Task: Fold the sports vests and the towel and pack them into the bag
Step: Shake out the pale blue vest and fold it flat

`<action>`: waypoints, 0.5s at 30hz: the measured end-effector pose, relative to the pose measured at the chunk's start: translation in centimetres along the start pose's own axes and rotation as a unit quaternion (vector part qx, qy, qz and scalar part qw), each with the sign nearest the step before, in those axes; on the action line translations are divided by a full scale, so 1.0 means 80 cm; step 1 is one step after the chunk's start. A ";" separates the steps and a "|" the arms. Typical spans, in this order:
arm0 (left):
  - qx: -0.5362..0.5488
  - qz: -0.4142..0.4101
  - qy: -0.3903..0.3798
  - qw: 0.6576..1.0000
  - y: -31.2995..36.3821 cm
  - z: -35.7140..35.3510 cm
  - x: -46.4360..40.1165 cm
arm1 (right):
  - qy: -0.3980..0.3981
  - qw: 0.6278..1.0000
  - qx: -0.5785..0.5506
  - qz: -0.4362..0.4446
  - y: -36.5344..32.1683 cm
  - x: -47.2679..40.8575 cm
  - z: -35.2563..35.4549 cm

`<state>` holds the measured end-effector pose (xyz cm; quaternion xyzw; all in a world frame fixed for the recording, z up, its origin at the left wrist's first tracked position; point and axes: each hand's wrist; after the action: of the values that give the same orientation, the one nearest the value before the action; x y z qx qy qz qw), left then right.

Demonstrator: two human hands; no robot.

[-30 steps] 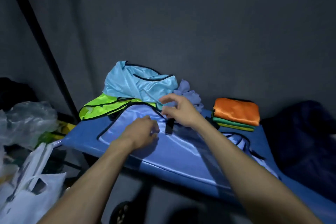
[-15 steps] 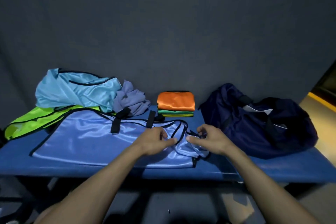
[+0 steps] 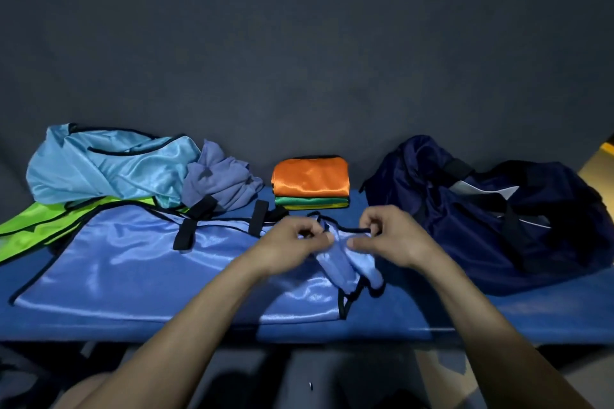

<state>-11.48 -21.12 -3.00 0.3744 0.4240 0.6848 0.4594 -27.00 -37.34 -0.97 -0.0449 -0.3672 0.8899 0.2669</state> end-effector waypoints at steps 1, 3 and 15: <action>0.056 -0.007 0.012 0.998 0.011 -0.001 -0.001 | 0.030 0.999 -0.043 0.006 0.000 -0.003 0.005; 0.134 -0.014 0.029 0.990 0.028 -0.005 -0.008 | 0.085 0.985 -0.145 0.023 -0.001 -0.010 0.009; 0.149 -0.047 0.095 0.983 0.074 -0.016 -0.080 | 0.269 0.927 -0.255 0.049 -0.012 -0.030 0.013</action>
<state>-12.59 -28.78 1.24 0.3514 0.5806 0.6241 0.3873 -24.77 -38.64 0.14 -0.3672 -0.4935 0.7326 0.2913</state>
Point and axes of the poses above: each hand's wrist, its own x-axis away from the middle knuckle, its own z-axis out of the back of the hand, y = z × x, and after that the axes turned 7 degrees about -y, right-handed
